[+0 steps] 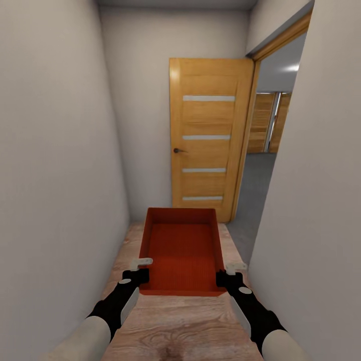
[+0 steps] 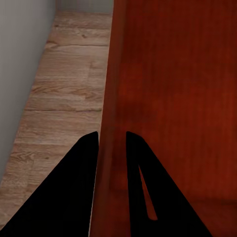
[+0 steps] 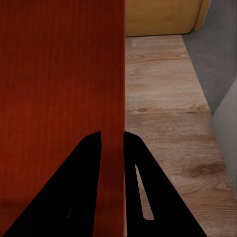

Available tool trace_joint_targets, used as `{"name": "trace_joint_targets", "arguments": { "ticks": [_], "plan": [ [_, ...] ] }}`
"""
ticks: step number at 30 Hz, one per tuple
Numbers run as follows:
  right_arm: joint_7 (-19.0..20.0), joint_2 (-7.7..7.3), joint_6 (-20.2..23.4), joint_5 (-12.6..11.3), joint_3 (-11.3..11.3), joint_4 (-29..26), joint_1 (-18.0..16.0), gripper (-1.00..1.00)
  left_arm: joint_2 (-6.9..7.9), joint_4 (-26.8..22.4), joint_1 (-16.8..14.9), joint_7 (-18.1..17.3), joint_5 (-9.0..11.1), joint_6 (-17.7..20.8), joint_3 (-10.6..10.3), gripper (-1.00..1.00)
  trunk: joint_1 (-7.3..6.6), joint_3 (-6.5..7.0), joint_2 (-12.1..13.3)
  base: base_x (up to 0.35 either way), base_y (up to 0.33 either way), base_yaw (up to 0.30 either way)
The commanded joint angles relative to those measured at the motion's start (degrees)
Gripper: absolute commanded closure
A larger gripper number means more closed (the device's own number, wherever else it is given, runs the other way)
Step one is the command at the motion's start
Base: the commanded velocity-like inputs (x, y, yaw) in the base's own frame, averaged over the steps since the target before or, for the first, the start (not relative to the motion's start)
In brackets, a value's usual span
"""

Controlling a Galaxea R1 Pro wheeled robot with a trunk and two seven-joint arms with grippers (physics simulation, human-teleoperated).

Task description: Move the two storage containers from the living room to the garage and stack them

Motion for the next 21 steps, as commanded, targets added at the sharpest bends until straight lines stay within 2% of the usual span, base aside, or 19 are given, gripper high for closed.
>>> {"name": "trace_joint_targets", "arguments": {
  "ticks": [1,21],
  "plan": [
    [-0.57,-0.07,-0.22,0.02,-0.82,-0.32,-0.06,1.0,0.08,-0.02,0.0,4.01,0.27,0.39,4.74,1.0,0.04,-0.07,-0.04,0.328,0.0,0.0],
    [-0.57,-0.11,-0.22,0.02,-0.77,-0.32,-0.06,1.0,0.08,-0.02,0.0,4.01,0.25,0.39,4.72,1.0,0.04,-0.07,-0.04,0.328,0.0,0.0]
  ]
}}
